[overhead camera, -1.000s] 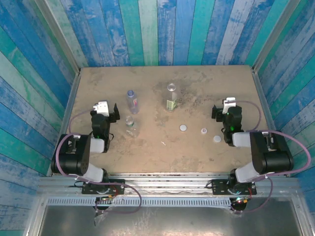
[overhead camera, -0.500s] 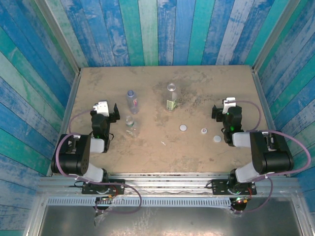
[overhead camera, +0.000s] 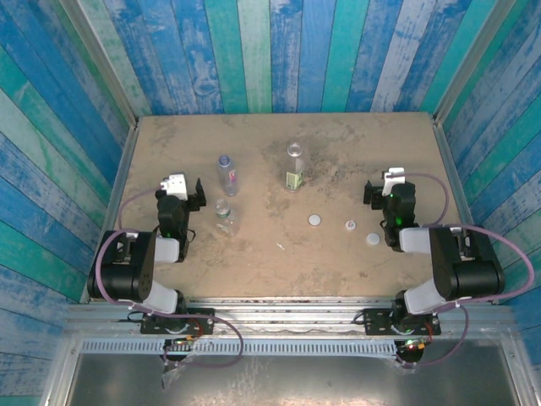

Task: Screw on the bottle caps

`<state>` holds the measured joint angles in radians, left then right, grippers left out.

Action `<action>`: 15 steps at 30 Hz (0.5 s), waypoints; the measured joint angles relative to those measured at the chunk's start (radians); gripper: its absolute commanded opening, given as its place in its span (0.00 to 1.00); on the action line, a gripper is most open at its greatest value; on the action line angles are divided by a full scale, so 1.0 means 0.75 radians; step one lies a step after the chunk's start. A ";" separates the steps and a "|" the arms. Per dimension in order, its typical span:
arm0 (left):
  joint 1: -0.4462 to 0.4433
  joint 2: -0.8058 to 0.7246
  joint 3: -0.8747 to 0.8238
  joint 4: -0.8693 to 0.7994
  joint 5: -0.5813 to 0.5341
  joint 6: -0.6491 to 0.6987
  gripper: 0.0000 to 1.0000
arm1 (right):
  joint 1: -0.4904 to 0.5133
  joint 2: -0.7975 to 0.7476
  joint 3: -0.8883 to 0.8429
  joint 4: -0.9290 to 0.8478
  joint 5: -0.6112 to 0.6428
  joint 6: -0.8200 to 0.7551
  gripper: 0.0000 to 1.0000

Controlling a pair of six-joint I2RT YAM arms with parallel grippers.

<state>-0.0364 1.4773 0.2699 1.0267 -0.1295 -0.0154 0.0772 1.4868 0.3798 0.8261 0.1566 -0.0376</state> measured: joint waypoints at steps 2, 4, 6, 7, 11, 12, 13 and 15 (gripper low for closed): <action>-0.001 -0.029 0.002 -0.052 -0.010 -0.001 0.94 | 0.000 -0.063 0.001 -0.056 -0.004 -0.001 1.00; -0.001 -0.095 0.002 -0.119 -0.029 -0.002 0.94 | 0.000 -0.154 0.004 -0.117 -0.007 -0.003 1.00; -0.005 -0.180 0.002 -0.163 -0.049 -0.001 0.94 | 0.000 -0.246 0.009 -0.157 -0.019 -0.006 1.00; -0.015 -0.243 0.002 -0.190 -0.074 0.002 0.94 | 0.000 -0.298 0.017 -0.191 -0.034 -0.008 1.00; -0.133 -0.500 0.003 -0.314 -0.178 0.014 0.94 | 0.004 -0.481 0.071 -0.371 -0.137 -0.007 1.00; -0.175 -0.572 0.003 -0.344 -0.196 0.014 0.94 | 0.010 -0.514 0.094 -0.418 -0.168 -0.002 1.00; -0.213 -0.632 0.004 -0.370 -0.212 0.009 0.94 | 0.016 -0.536 0.114 -0.454 -0.197 0.001 1.00; -0.296 -0.772 0.003 -0.426 -0.245 0.001 0.94 | 0.046 -0.564 0.154 -0.517 -0.252 0.007 1.00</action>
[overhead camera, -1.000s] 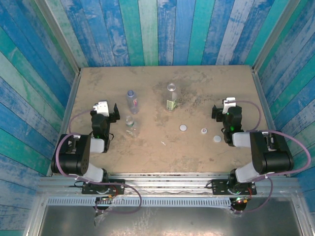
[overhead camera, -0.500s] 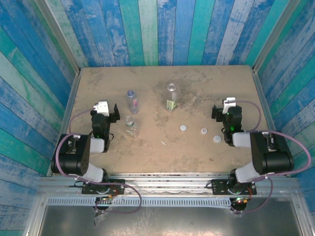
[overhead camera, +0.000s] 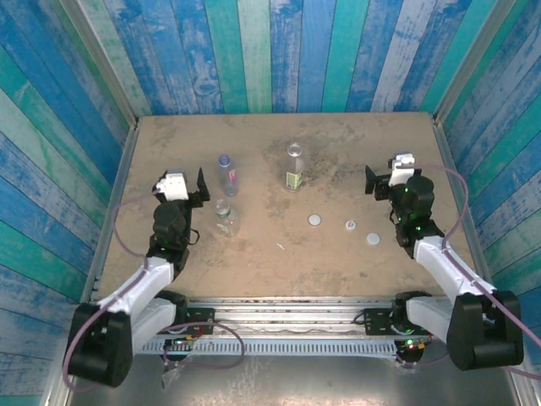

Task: Screw on the bottle caps

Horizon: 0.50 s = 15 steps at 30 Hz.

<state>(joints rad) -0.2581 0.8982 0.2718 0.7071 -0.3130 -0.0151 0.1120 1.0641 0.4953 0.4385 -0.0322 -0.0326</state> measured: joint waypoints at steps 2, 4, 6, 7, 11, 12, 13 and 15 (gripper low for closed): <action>-0.070 -0.126 0.000 -0.061 -0.011 0.001 0.94 | 0.061 -0.007 0.028 -0.057 -0.038 0.002 1.00; -0.122 -0.248 -0.002 -0.128 0.001 0.005 0.94 | 0.144 0.005 0.054 -0.107 -0.066 -0.008 1.00; -0.153 -0.343 -0.006 -0.176 0.030 0.006 0.94 | 0.226 0.030 0.082 -0.150 -0.085 -0.024 1.00; -0.165 -0.381 -0.012 -0.198 0.049 0.007 0.94 | 0.263 0.047 0.100 -0.166 -0.097 -0.033 1.00; -0.243 -0.448 -0.080 -0.237 0.128 0.015 0.94 | 0.393 0.156 0.181 -0.207 -0.113 -0.070 1.00; -0.260 -0.445 -0.099 -0.245 0.144 0.015 0.94 | 0.416 0.180 0.198 -0.216 -0.114 -0.078 1.00; -0.274 -0.437 -0.119 -0.256 0.162 0.016 0.94 | 0.438 0.208 0.218 -0.219 -0.114 -0.085 1.00; -0.292 -0.411 -0.153 -0.273 0.192 0.015 0.94 | 0.466 0.248 0.251 -0.226 -0.118 -0.094 1.00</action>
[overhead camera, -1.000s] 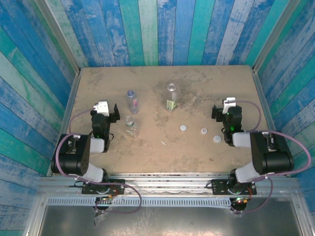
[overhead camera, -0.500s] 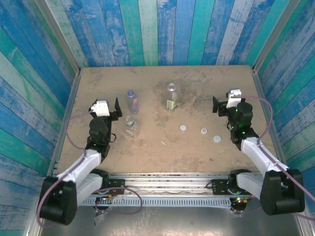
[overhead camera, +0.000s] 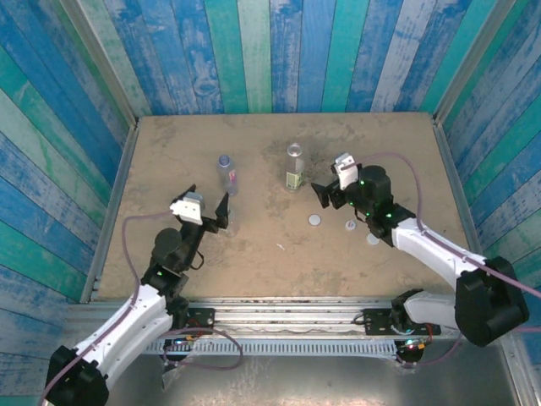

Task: Screw on the bottle caps

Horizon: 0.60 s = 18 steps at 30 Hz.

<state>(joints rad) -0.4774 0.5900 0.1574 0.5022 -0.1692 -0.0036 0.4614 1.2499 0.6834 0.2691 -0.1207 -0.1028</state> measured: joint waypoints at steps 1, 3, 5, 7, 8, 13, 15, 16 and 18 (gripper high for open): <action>-0.002 0.023 -0.011 -0.009 0.010 0.000 0.94 | 0.011 0.015 0.013 0.000 -0.004 -0.004 1.00; -0.002 0.079 -0.014 -0.023 0.017 0.000 0.94 | 0.026 0.038 0.031 -0.001 -0.013 -0.008 1.00; -0.002 0.131 -0.008 -0.044 0.020 -0.001 0.94 | 0.033 0.049 0.037 -0.001 -0.018 -0.011 1.00; -0.002 0.170 0.009 -0.070 0.025 -0.001 0.94 | 0.037 0.051 0.037 -0.002 -0.019 -0.018 1.00; -0.002 0.192 0.026 -0.091 0.030 0.000 0.94 | 0.037 0.051 0.036 -0.002 -0.019 -0.020 1.00; -0.002 0.252 0.201 -0.321 0.033 -0.045 0.94 | 0.037 0.051 0.037 -0.010 -0.018 -0.039 1.00; -0.002 0.251 0.253 -0.386 0.030 -0.067 0.94 | 0.037 0.051 0.040 -0.022 -0.018 -0.046 1.00; -0.002 0.250 0.272 -0.421 0.029 -0.076 0.95 | 0.037 0.051 0.042 -0.027 -0.018 -0.050 1.00; -0.002 0.251 0.292 -0.485 0.029 -0.087 0.95 | 0.037 0.053 0.049 -0.031 -0.019 -0.058 1.00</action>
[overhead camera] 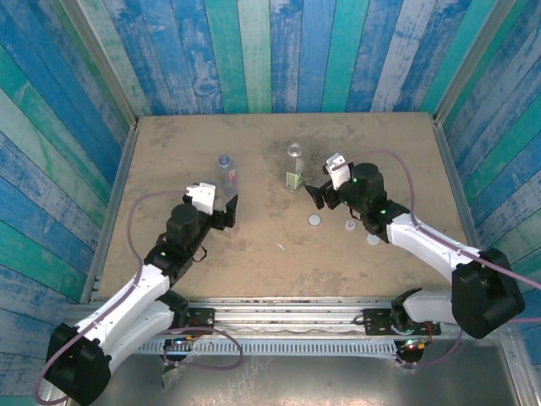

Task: Screw on the bottle caps

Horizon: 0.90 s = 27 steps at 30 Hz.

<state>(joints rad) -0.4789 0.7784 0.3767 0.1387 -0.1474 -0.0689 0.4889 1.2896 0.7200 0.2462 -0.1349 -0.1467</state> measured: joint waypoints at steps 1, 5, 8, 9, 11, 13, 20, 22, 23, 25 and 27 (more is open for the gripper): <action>0.000 0.006 0.012 -0.044 0.000 -0.010 0.95 | 0.000 0.002 0.003 0.000 -0.001 -0.002 1.00; 0.000 0.089 0.098 -0.209 0.000 -0.035 1.00 | 0.000 0.011 0.013 0.000 -0.006 -0.005 1.00; 0.000 0.149 0.150 -0.272 0.003 -0.061 0.86 | 0.000 0.019 0.017 0.001 -0.008 -0.005 1.00; 0.000 0.163 0.156 -0.284 0.006 -0.064 0.84 | 0.000 0.022 0.017 0.001 -0.008 -0.005 1.00; 0.000 0.178 0.157 -0.308 0.011 -0.064 0.84 | 0.000 0.030 0.017 -0.001 -0.013 -0.005 1.00; 0.000 0.183 0.157 -0.325 0.010 -0.070 0.80 | 0.000 0.031 0.018 -0.001 -0.021 -0.006 1.00; 0.000 0.191 0.157 -0.351 0.008 -0.081 0.69 | 0.000 0.031 0.035 -0.003 -0.040 -0.005 1.00; 0.000 0.205 0.157 -0.357 -0.004 -0.084 0.69 | 0.001 0.031 0.037 -0.002 -0.043 -0.005 1.00; 0.000 0.213 0.157 -0.360 -0.008 -0.084 0.67 | 0.001 0.031 0.037 -0.002 -0.046 -0.005 1.00; 0.000 0.230 0.160 -0.370 -0.016 -0.088 0.60 | 0.001 0.031 0.038 -0.002 -0.048 -0.007 1.00; 0.000 0.247 0.166 -0.380 -0.021 -0.087 0.53 | 0.001 0.031 0.038 -0.003 -0.047 -0.012 1.00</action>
<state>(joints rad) -0.4789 0.9638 0.5011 -0.1463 -0.1635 -0.1345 0.4896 1.3125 0.7483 0.2443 -0.1703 -0.1555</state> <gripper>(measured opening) 0.588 0.998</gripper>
